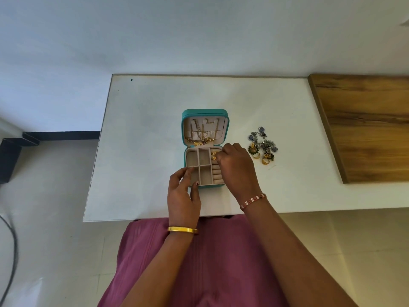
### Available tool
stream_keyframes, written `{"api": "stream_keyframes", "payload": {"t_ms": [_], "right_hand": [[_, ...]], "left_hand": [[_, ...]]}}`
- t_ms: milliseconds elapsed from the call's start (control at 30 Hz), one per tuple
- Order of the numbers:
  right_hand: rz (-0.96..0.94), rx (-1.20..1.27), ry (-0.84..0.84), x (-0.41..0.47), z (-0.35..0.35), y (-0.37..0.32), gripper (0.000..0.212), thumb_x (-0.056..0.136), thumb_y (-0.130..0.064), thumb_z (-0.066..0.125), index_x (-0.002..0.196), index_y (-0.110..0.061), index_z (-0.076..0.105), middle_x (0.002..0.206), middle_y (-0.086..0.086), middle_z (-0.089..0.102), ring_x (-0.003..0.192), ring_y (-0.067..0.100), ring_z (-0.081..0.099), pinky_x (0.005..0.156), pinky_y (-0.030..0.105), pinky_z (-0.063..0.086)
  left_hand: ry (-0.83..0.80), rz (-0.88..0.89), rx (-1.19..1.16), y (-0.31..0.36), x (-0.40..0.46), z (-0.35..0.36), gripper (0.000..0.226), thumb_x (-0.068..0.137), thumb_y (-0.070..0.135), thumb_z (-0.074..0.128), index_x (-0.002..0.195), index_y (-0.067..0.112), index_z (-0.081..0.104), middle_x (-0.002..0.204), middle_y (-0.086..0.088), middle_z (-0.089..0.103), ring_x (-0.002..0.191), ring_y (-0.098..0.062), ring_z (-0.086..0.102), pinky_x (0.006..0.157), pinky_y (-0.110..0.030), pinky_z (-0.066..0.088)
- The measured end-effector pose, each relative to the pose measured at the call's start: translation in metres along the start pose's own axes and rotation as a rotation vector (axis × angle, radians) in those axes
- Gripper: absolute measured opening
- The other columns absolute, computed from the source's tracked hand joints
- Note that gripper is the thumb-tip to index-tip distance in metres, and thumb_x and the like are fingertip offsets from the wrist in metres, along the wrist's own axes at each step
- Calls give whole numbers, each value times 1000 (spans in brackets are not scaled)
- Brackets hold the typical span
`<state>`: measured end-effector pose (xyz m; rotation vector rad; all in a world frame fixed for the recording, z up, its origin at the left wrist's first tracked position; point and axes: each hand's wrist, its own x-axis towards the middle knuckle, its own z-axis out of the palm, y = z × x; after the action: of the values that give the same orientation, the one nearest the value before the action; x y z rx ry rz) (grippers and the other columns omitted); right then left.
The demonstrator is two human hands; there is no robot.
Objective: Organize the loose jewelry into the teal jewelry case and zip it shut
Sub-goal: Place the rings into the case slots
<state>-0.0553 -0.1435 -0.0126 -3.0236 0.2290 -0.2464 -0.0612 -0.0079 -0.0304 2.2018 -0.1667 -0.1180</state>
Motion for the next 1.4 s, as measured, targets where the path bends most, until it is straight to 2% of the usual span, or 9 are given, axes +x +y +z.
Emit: {"api": "stream_keyframes", "payload": {"t_ms": [267, 400, 500, 600, 733, 1033, 1200, 1300, 1400], "right_hand": [[51, 70, 12, -4, 8, 3, 20, 54, 5, 77, 68, -7, 70, 66, 10, 58, 61, 27, 56, 49, 28, 43], [271, 356, 74, -20, 1, 13, 18, 81, -2, 61, 97, -4, 70, 81, 16, 59, 81, 29, 54, 66, 27, 40], [443, 410, 190, -36, 0, 36, 18, 83, -2, 59, 99, -3, 68, 87, 18, 63, 86, 31, 57, 71, 17, 33], [559, 375, 182, -45, 5, 58, 19, 85, -4, 57, 101, -4, 67, 92, 18, 64, 89, 33, 57, 75, 25, 37], [470, 176, 144, -43, 11, 70, 16, 79, -1, 63, 94, -1, 68, 86, 21, 63, 81, 39, 58, 66, 39, 49], [240, 24, 144, -35, 17, 73, 14, 66, 8, 70, 73, -2, 62, 69, 15, 57, 62, 33, 55, 49, 28, 39], [382, 504, -7, -48, 8, 59, 2, 85, -7, 59, 85, -5, 60, 88, 14, 57, 82, 23, 52, 65, 31, 41], [477, 870, -191, -56, -13, 47, 4, 85, -13, 61, 82, -13, 61, 81, 1, 59, 68, 6, 48, 62, 16, 38], [468, 1106, -337, -62, -35, 32, 5, 85, -13, 61, 80, -15, 62, 72, -4, 58, 63, 4, 49, 55, 6, 39]], "left_hand": [[-8, 9, 13, -1, 0, 1, 41, 83, -1, 57, 123, 9, 53, 123, -15, 53, 117, -25, 49, 97, -22, 34], [32, 88, 1, 5, -2, 1, 41, 81, -3, 57, 120, 9, 55, 122, -17, 54, 116, -23, 48, 99, -29, 34], [34, 197, -32, 19, -6, 8, 37, 80, 0, 53, 115, 7, 59, 116, -16, 57, 110, -16, 48, 95, -26, 42], [-22, 221, -111, 38, -10, 22, 35, 79, 2, 50, 112, 6, 61, 113, -13, 59, 107, -8, 49, 93, -16, 39], [-149, 270, -126, 55, -13, 39, 33, 83, 6, 47, 113, 10, 61, 109, -6, 60, 103, -7, 49, 91, -11, 35], [-204, 260, -124, 57, -15, 46, 33, 83, 10, 46, 112, 11, 61, 108, -7, 63, 99, -14, 60, 89, -25, 49], [-213, 210, -152, 50, -21, 35, 32, 83, 10, 48, 111, 12, 62, 105, 0, 60, 97, -7, 56, 84, -6, 43], [-199, 123, -175, 42, -28, 24, 29, 86, 2, 51, 112, 11, 61, 106, 3, 57, 95, -7, 56, 79, 2, 41], [-199, 9, -213, 37, -32, 14, 32, 88, 1, 50, 116, 15, 58, 110, 2, 60, 93, -6, 58, 79, -2, 43]]}}
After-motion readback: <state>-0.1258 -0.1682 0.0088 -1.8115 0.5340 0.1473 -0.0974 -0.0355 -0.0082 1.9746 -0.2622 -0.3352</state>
